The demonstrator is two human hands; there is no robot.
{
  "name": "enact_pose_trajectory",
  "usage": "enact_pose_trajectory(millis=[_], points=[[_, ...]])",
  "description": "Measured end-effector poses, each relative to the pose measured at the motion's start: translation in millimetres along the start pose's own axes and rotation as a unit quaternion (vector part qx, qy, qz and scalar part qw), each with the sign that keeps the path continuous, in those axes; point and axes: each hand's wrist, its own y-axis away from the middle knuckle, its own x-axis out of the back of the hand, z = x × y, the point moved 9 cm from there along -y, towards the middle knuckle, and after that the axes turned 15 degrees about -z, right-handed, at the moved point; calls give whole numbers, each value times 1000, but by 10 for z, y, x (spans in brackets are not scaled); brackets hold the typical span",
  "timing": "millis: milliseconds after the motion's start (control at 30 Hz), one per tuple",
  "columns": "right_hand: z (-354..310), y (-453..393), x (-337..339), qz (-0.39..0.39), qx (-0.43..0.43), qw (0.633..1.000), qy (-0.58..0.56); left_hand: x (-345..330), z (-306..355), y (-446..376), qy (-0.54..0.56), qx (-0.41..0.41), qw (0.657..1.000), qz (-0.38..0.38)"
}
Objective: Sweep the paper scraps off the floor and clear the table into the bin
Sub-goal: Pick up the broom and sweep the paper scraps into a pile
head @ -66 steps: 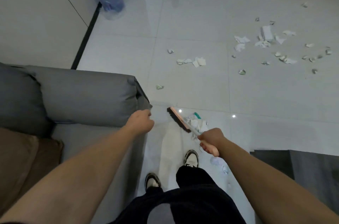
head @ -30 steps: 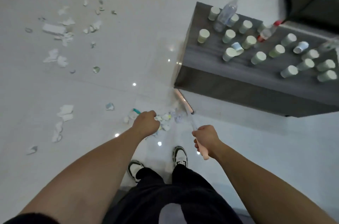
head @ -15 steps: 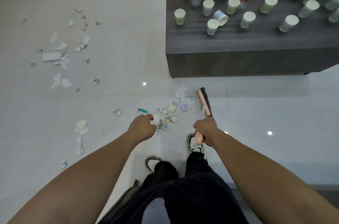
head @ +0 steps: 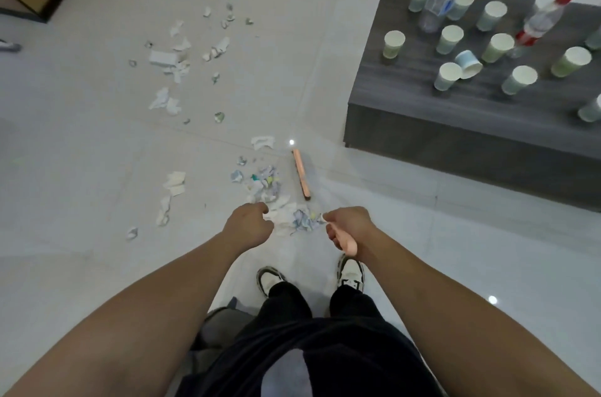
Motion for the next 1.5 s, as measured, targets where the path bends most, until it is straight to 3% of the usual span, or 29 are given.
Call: enact_pose_trajectory(millis=[267, 533, 733, 867, 1067, 1300, 1500], points=[[257, -160, -382, 42, -37, 998, 25, -185, -209, 37, 60, 2, 998, -5], [984, -379, -1292, 41, -135, 989, -39, -132, -1223, 18, 103, 37, 994, -17], [1153, -567, -2365, -22, -138, 990, -14, -80, -2241, 97, 153, 82, 985, -14], [1017, -731, -2979, -84, -128, 986, -63, -64, -2809, 186, 192, 111, 975, -14], [710, -891, -3325, -138, -136, 977, -89, 88, -3187, 140, 228, 110, 968, -4], [436, -794, -3384, -41, -71, 996, 36, 349, -3064, -77, 257, 73, 964, 6], [343, -859, -2928, 93, -31, 995, 33, 479, -3017, -269, 249, 54, 967, -2]])
